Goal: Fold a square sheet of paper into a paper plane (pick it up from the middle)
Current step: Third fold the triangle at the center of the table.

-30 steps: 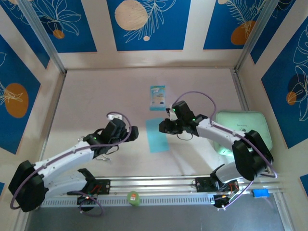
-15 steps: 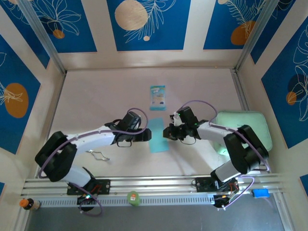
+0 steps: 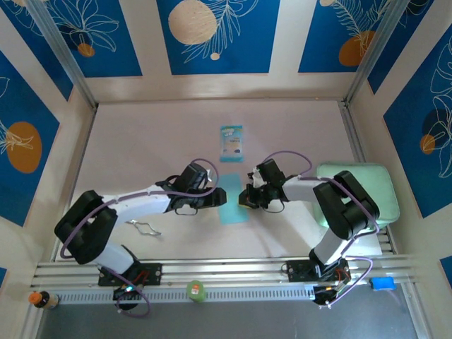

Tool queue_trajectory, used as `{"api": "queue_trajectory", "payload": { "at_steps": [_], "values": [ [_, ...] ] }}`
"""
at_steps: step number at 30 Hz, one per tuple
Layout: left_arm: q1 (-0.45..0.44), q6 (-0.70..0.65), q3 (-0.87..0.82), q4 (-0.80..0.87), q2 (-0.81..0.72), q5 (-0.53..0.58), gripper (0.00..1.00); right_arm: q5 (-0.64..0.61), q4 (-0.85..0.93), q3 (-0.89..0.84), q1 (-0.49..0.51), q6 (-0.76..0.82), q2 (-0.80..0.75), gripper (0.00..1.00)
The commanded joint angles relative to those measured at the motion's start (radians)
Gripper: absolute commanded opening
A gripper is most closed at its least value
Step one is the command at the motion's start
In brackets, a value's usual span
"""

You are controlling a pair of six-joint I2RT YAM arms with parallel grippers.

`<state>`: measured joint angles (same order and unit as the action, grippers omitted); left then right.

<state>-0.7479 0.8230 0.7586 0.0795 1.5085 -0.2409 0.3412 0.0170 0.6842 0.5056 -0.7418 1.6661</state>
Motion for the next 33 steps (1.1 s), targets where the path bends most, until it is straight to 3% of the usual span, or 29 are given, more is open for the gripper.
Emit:
{"api": "queue_trajectory", "payload": {
  "at_steps": [1,15,22,33],
  "values": [
    [0.010,0.030,-0.001,-0.038,0.043,-0.047,0.64,-0.013,0.029,-0.019,-0.011,-0.033,0.018,0.07],
    [0.011,0.083,0.025,-0.063,0.155,-0.072,0.51,0.004,0.022,-0.042,-0.042,-0.079,0.030,0.02],
    [0.010,0.099,0.027,-0.098,0.180,-0.093,0.39,0.012,0.017,-0.040,-0.045,-0.077,0.037,0.02],
    [0.011,0.092,0.038,-0.085,0.149,-0.069,0.33,0.016,0.011,-0.041,-0.047,-0.075,0.039,0.02]
  ]
}}
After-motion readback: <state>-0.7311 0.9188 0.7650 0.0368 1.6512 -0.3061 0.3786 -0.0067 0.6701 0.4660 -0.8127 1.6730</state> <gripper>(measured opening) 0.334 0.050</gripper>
